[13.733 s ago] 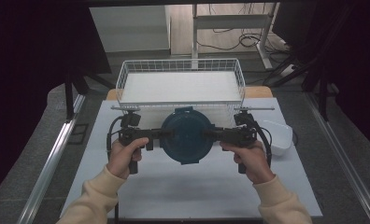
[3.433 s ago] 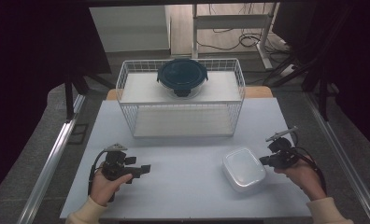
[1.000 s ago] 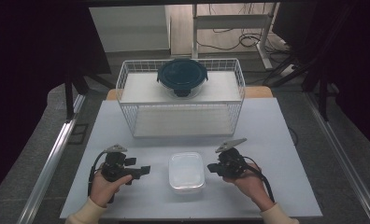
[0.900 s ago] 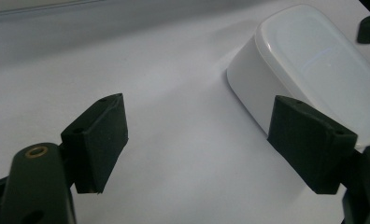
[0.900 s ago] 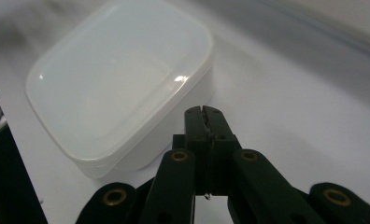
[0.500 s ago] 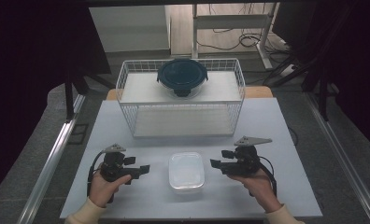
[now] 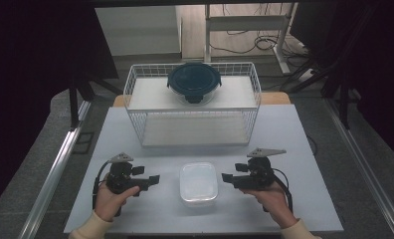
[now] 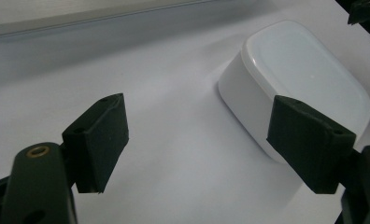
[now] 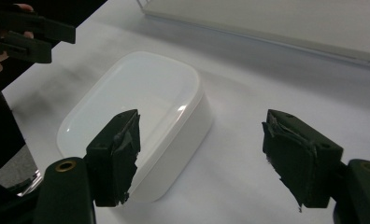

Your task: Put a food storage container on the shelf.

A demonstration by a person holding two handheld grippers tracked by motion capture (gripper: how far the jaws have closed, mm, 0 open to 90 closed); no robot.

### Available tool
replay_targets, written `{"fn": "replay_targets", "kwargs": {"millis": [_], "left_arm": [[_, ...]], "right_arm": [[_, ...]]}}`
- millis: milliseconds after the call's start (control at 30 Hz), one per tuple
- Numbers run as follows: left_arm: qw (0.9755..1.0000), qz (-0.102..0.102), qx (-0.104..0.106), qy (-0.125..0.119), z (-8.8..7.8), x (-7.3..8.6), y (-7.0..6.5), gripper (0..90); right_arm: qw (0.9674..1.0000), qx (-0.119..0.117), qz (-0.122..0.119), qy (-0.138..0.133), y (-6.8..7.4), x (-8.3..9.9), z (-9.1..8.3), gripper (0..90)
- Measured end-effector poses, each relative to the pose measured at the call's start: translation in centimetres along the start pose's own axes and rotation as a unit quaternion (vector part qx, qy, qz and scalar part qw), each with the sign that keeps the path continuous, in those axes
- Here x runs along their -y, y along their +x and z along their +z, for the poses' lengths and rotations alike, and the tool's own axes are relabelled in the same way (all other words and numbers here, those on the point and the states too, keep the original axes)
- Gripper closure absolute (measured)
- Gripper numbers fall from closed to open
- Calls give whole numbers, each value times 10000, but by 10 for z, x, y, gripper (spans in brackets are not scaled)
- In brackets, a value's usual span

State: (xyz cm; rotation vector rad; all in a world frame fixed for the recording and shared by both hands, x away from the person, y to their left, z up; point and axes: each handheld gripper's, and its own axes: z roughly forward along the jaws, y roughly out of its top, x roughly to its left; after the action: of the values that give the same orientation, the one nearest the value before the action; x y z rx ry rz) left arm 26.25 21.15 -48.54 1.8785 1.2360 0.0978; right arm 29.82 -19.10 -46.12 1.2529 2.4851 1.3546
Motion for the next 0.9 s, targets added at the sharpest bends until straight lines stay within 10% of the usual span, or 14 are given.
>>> {"fn": "replay_targets", "kwargs": {"millis": [267,433,900], "left_arm": [[9999,-103,82,-51,1,-3,-3,204],[9991,-67,-353,-205,-6,-14,-17,206],[9951,-855,495,-92,13,-24,-21,223]], "right_arm": [[9999,-111,43,16,5,3,0,269],[9997,-197,144,78,11,1,-1,271],[9994,-219,237,107,28,-11,11,339]]}}
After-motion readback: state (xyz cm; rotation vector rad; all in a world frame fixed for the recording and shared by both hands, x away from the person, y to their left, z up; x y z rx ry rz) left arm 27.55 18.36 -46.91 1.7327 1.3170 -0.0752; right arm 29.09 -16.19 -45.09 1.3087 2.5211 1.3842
